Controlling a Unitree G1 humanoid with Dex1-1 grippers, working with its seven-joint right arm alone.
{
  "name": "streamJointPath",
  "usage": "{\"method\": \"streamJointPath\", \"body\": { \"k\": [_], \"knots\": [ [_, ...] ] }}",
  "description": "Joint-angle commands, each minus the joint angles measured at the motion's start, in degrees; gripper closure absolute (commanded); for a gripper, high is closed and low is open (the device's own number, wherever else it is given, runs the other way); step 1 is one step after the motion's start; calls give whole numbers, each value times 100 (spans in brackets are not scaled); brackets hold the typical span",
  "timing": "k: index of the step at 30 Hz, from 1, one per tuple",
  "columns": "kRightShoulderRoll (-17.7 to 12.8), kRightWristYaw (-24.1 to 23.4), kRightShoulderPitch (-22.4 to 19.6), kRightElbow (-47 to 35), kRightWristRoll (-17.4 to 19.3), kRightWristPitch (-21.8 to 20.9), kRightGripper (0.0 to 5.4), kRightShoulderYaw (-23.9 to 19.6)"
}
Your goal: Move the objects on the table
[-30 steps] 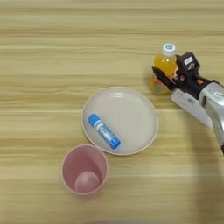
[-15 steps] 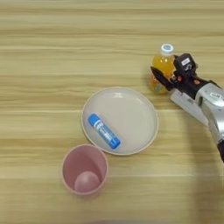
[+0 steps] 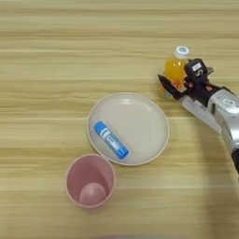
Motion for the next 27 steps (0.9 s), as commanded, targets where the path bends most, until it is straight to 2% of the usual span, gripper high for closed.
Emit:
{"method": "streamJointPath", "body": {
  "k": [1,15,27],
  "knots": [
    [-140,-118,-452,-205,6,-114,12,-55],
    [-150,-209,-489,-240,49,-169,5,-134],
    [-81,-169,-525,-539,352,-319,5,-350]
  ]
}}
